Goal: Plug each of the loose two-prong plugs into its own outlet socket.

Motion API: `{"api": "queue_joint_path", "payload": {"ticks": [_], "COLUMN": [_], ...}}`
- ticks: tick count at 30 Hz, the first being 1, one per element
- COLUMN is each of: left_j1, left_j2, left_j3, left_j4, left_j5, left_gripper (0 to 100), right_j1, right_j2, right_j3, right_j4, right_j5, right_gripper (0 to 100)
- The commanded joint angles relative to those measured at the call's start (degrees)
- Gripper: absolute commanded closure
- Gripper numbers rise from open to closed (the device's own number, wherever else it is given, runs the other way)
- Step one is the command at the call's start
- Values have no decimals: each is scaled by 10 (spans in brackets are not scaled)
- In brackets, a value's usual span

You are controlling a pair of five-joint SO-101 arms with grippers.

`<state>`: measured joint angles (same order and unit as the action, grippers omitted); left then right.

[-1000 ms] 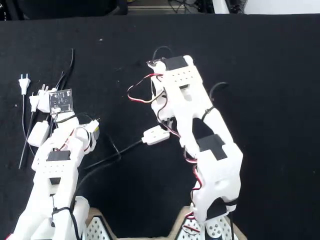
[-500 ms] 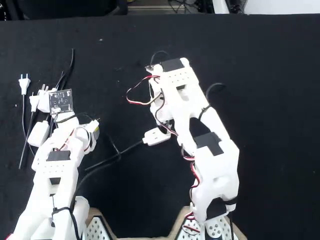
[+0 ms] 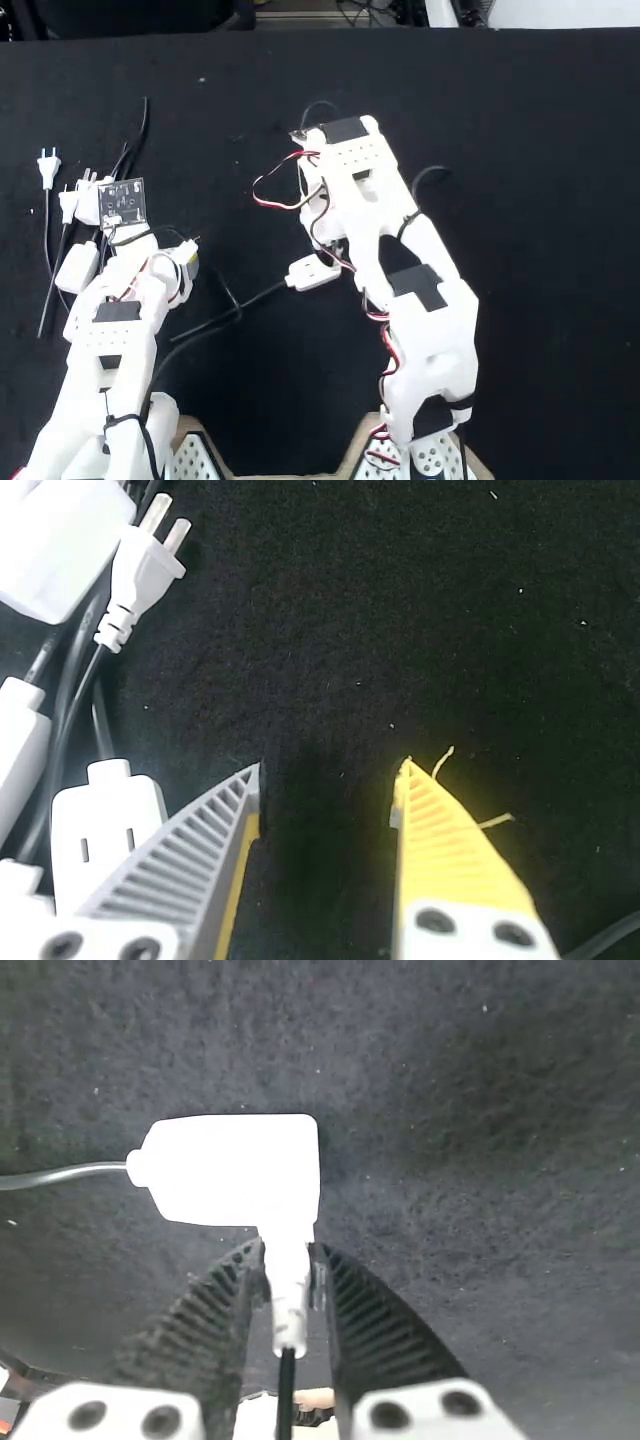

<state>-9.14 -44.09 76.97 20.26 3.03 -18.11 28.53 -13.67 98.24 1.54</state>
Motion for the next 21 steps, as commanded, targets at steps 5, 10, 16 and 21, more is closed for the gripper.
{"api": "queue_joint_path", "payload": {"ticks": [5, 10, 16, 21], "left_j1": [2, 3, 3, 2], "left_j2": [-15, -15, -15, -15], "left_j3": [-3, -3, -3, -3], "left_j4": [-7, -7, -6, -6], "left_j5": [-6, -6, -6, -6], "left_gripper": [784, 784, 784, 784], "right_j1": [-9, -20, -46, -42], "right_j2": [-2, -2, -6, -6], "right_j3": [-6, -2, 33, 37], "right_j4": [-7, -7, -35, -44], "right_j5": [-1, 1, -1, -1], "right_gripper": [988, 988, 988, 988]}}
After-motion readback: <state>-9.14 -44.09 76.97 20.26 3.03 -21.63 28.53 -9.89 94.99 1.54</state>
